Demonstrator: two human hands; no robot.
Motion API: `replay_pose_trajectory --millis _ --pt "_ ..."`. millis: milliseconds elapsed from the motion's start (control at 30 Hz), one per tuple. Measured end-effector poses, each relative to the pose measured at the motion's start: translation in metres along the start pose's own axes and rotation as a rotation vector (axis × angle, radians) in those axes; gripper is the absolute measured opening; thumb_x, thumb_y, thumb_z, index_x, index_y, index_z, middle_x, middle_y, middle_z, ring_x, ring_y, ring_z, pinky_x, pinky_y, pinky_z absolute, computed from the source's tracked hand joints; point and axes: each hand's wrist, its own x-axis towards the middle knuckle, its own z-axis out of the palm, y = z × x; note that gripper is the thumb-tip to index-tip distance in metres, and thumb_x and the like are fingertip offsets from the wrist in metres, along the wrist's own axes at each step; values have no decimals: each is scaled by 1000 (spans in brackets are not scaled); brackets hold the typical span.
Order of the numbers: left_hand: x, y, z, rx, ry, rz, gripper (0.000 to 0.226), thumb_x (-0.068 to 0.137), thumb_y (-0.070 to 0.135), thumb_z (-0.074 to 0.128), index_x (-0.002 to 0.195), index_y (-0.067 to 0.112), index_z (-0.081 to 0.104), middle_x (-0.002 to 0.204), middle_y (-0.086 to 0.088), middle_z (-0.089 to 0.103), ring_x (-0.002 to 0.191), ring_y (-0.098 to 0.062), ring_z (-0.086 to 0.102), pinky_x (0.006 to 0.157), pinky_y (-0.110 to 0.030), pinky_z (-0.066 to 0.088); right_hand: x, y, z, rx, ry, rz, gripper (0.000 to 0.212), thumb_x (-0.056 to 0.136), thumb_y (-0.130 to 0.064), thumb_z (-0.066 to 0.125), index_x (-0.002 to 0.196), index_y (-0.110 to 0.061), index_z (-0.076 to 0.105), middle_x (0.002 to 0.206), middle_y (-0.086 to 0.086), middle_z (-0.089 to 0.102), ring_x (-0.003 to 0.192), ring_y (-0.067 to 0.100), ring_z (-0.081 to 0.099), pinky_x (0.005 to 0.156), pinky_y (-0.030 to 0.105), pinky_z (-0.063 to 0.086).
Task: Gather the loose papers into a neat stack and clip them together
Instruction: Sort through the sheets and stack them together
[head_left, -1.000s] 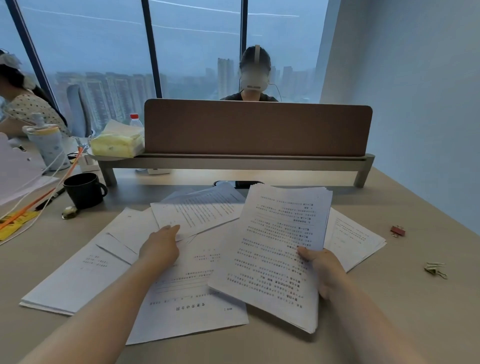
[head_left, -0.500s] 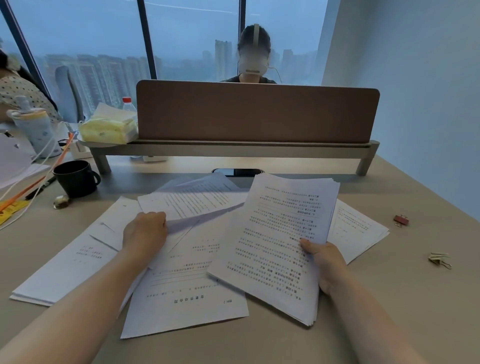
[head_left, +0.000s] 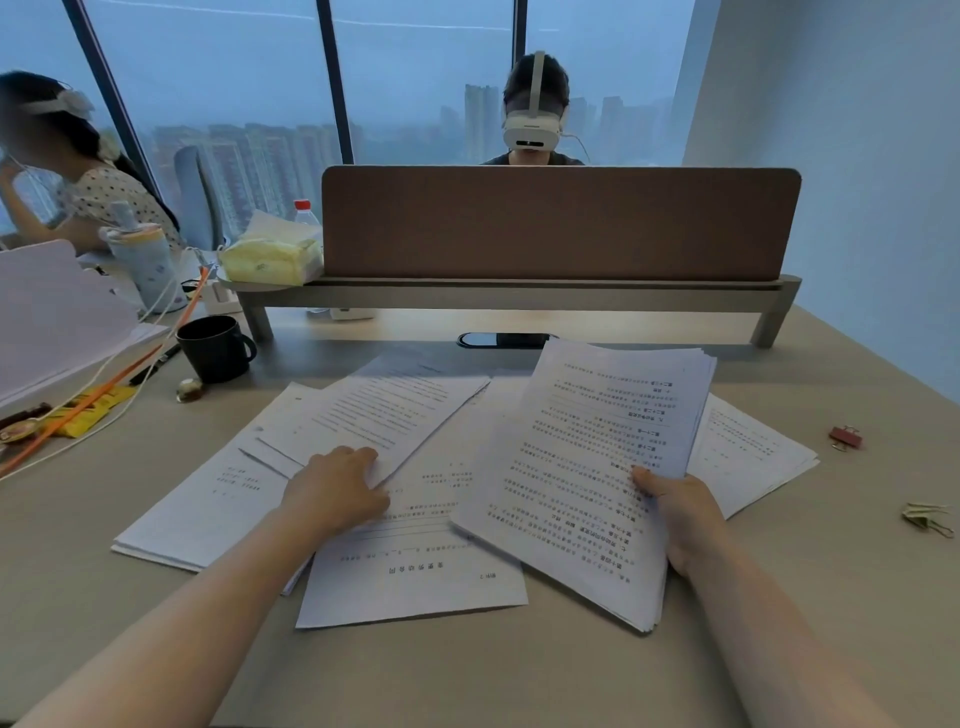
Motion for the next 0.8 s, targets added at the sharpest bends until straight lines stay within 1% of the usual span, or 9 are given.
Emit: replay_pose_trajectory --millis 33,100,200,300,433,533,667,733,800 --pt "0 0 0 -16 -34 -14 71 76 47 57 142 28 40 140 1 50 124 -24 48 96 -38 47 0 0 0 1 0 0 27 93 -5 60 119 3 63 107 21 71 94 40 69 85 54 55" --pt "1 1 -3 -29 -77 -30 80 74 40 57 149 28 32 145 1 46 129 -25 44 100 -39 45 -1 0 -1 2 -1 2 27 93 -5 61 119 3 63 107 21 71 95 41 69 86 56 55" --pt "4 2 -5 35 -108 -25 79 79 31 54 152 28 25 147 0 45 130 -27 44 101 -41 45 -2 -1 -1 4 -1 -1 24 93 -4 60 116 2 64 104 21 72 92 39 69 81 51 57" --pt "6 3 -7 84 -120 -23 76 82 32 51 152 29 23 147 0 45 128 -28 43 100 -41 45 -2 -1 -1 8 4 -7 24 93 -4 60 116 2 64 102 19 72 90 38 69 78 48 57" --pt "8 3 -9 -1 -193 -54 84 76 39 56 152 32 21 147 0 42 131 -30 34 102 -41 39 -1 0 -1 5 2 -12 24 93 -3 60 116 3 64 103 19 72 88 36 70 71 42 57" --pt "13 2 -13 27 -233 -57 89 76 31 54 155 32 13 154 -1 35 136 -32 28 108 -42 36 1 2 -1 4 2 -6 27 93 -3 60 119 3 63 105 20 72 91 37 70 73 43 58" --pt "17 2 -18 129 -247 -29 90 80 29 57 155 34 8 154 -1 35 136 -32 30 108 -43 38 2 2 -2 15 5 -5 26 92 -3 60 118 1 63 105 20 72 91 38 70 77 47 57" --pt "17 1 -20 114 -270 -33 92 78 30 58 155 34 8 156 -1 31 138 -31 26 109 -44 36 2 1 -3 24 3 -7 25 93 -3 60 117 1 63 105 19 72 92 38 70 77 47 57" --pt "17 -2 -22 43 -318 -48 96 74 31 60 155 35 9 160 0 24 141 -31 20 111 -45 31 1 2 -3 26 0 -9 24 93 -3 60 116 0 63 105 19 72 91 38 70 77 46 57"
